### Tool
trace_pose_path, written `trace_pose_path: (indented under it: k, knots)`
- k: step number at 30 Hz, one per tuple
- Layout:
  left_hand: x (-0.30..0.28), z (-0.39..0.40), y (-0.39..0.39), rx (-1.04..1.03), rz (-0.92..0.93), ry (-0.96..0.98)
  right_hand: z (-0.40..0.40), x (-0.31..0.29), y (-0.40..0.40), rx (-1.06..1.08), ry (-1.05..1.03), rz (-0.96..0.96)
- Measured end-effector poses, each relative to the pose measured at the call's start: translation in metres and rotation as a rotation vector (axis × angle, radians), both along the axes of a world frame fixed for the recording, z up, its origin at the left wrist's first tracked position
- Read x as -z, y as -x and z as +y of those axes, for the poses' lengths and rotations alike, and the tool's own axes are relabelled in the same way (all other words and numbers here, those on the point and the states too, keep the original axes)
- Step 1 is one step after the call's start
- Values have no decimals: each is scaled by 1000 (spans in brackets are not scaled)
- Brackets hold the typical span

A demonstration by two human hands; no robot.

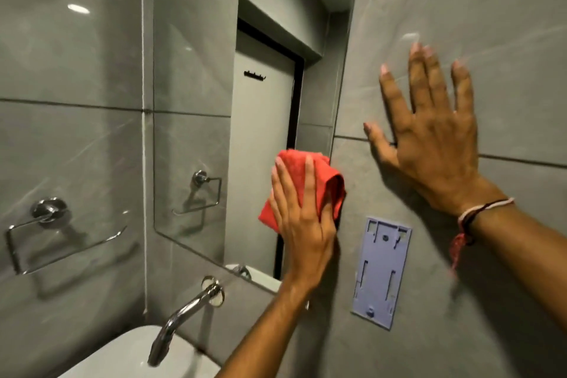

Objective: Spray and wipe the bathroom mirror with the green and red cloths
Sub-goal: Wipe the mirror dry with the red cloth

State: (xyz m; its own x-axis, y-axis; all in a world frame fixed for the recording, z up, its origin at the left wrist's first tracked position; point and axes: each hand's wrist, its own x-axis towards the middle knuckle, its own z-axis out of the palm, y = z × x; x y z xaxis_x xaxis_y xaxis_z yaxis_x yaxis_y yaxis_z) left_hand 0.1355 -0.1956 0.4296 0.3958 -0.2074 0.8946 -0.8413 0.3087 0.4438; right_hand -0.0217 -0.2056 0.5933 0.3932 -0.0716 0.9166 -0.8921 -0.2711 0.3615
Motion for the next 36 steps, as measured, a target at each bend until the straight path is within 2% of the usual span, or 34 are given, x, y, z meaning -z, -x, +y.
trace_pose_path:
  k: [4,7,9,13,17,20,23,26,28,31,33,34,36]
  knots:
    - [-124,-9,-52,-77,-183,80,-2,1,4,39,29,19]
    - [-155,-10,-104,-99,-111,64,-3,3,2,46,23,11]
    - [-133,-12,-132,-129,77,48,-2,3,2,38,15,14]
    - [-19,-8,-154,-124,538,24,0,5,2,22,-10,14]
    - [91,5,-112,-79,585,-43,3,9,-3,2,-65,-23]
    - [111,12,-66,9,464,-52,10,22,-10,-31,-120,-40]
    - [92,19,-28,31,240,-66,24,38,-17,-123,-183,-65]
    - [58,24,-8,114,180,-11,43,53,-18,-402,-280,-201]
    - [33,23,6,168,117,33,57,53,-12,-607,-427,-365]
    - [-5,27,24,239,0,90,72,42,-4,-758,-880,-459]
    - [-26,28,39,281,-169,147,78,34,9,-899,-1130,-528]
    - [-35,29,46,290,-272,174,80,32,17,-928,-1145,-562]
    - [-49,33,60,327,-459,195,81,33,42,-942,-1040,-634]
